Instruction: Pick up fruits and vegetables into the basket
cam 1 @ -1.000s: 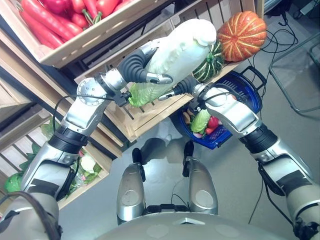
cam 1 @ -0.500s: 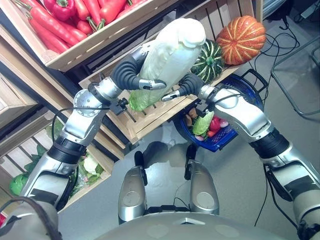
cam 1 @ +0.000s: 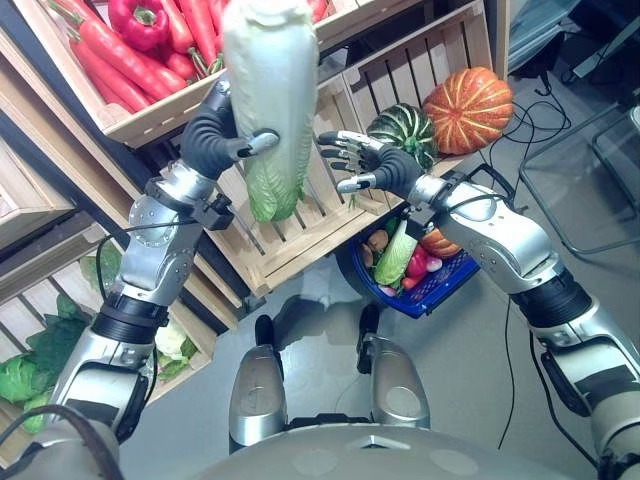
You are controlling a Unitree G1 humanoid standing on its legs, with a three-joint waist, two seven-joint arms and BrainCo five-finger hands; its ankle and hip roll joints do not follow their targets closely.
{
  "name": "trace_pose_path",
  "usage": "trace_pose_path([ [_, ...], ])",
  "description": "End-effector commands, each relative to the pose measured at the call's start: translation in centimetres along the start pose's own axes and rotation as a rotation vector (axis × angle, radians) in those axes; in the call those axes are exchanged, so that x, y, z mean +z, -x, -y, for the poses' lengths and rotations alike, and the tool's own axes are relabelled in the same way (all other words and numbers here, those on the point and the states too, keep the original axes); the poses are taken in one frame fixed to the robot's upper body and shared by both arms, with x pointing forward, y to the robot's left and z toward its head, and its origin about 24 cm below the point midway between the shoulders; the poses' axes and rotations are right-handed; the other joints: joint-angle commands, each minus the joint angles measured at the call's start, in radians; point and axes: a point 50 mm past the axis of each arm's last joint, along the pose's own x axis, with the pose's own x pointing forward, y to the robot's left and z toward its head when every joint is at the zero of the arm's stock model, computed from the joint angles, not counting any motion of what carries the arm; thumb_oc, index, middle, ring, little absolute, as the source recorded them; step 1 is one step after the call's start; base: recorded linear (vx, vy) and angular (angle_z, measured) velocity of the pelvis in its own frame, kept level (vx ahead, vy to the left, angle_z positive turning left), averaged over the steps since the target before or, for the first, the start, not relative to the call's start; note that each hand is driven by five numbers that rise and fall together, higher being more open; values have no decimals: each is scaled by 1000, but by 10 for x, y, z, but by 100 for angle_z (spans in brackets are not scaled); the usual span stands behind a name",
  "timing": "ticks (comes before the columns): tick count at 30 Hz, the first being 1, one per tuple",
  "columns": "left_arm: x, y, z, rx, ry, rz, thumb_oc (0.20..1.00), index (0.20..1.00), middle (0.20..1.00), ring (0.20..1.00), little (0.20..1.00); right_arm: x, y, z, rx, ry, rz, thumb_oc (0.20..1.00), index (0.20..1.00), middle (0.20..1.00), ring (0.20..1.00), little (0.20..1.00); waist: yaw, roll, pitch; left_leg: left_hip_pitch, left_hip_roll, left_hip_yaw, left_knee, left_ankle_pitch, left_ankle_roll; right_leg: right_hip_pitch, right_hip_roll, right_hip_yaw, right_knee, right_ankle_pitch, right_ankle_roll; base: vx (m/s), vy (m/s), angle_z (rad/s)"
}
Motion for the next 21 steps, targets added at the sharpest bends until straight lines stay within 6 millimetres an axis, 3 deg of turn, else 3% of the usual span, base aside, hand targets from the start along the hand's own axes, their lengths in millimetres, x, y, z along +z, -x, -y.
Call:
trace_pose_path([
  [1, 20, 1, -2, 70, 37, 146, 200, 200, 200, 200, 200, 37, 3, 1, -112, 78, 224, 1000, 1000, 1000, 1000, 1000, 1, -48, -44, 12, 10, 33, 30, -16, 19, 93, -45, 34, -31, -12, 46, 0, 0, 0],
  [6, 14, 3, -2, 164, 91, 170, 200, 200, 200, 200, 200, 43, 0, 0, -153, 81, 250, 1000, 1000, 1000, 1000, 1000, 0, -52, -39, 17, 13, 31, 32, -19, 21, 102, -42, 39, -34, -14, 44, 0, 0, 0],
  [15, 14, -10, 9, 164, 22, 190, 200, 200, 200, 200, 200, 58, -9, -3, -258, 9, 333, 1000, 1000, 1000, 1000, 1000, -2, -49, -20, 12, 16, 32, 39, -20, 25, 99, -40, 41, -30, -13, 41, -1, -3, 0],
  [21, 11, -17, 17, 130, -35, 158, 200, 200, 200, 200, 200, 67, -18, -16, -191, -63, 364, 1000, 1000, 1000, 1000, 1000, 2, -37, -10, 3, 12, 32, 44, -18, 26, 91, -45, 41, -25, -13, 39, 0, 0, 0],
])
